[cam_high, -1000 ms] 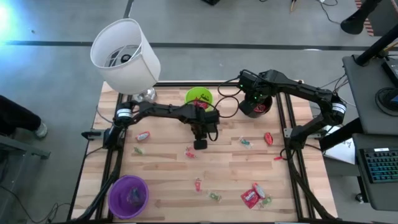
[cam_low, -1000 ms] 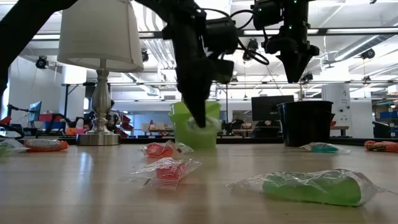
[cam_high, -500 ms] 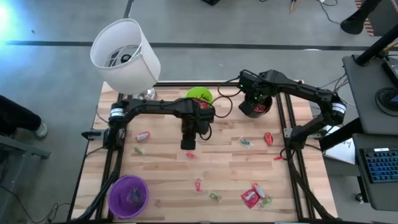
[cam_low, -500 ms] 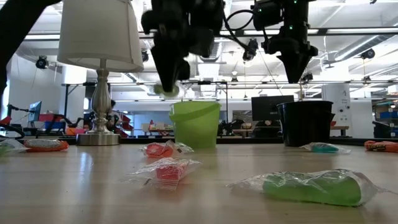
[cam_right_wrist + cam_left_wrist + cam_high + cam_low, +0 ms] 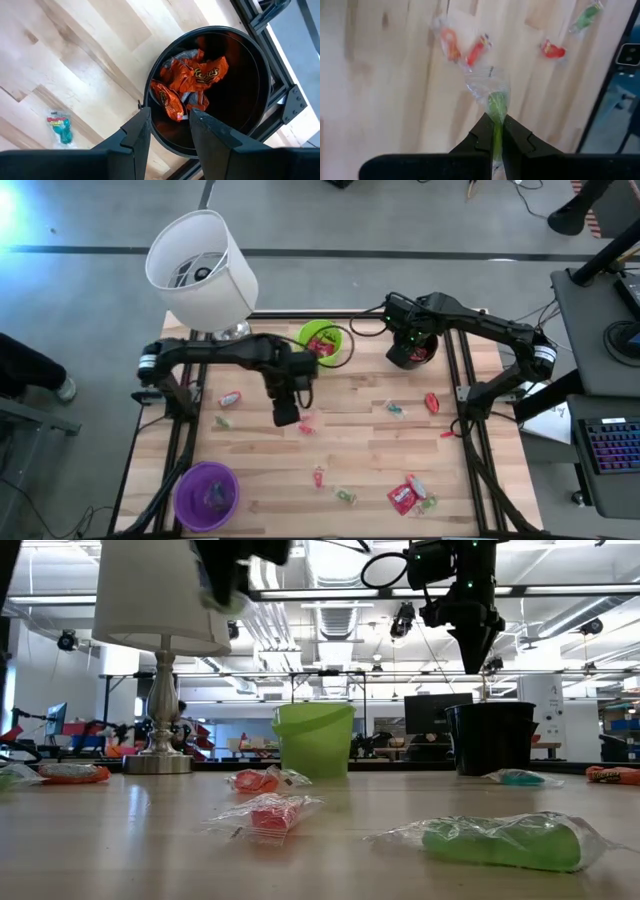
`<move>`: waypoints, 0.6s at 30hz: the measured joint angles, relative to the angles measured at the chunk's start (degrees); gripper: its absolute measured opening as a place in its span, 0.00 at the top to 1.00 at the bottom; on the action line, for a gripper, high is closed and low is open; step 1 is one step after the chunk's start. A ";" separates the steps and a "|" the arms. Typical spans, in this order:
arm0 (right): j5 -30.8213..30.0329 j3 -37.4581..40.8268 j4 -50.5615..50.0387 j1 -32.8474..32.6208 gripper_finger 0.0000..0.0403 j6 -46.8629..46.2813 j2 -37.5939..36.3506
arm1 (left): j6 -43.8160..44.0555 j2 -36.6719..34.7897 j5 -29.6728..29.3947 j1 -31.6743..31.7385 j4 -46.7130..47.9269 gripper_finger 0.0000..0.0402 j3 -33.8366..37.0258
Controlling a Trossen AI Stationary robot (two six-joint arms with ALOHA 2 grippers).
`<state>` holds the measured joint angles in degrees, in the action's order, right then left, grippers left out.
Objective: Sort candy
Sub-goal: Put the green gummy candy into the violet bucket
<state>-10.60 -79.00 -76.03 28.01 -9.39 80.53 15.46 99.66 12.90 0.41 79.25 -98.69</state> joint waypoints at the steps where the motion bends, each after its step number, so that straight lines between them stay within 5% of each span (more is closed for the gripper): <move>1: 0.03 0.00 0.00 0.00 0.68 0.27 0.00 | 2.04 -1.15 -0.02 -0.66 0.33 1.00 0.74; 18: 0.05 0.02 0.00 0.00 0.68 4.20 0.00 | 42.91 -17.38 -0.33 -19.75 0.07 1.00 16.39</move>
<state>-10.55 -78.98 -76.03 28.01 -5.19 80.53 58.37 82.28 12.58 -19.34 79.32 -82.30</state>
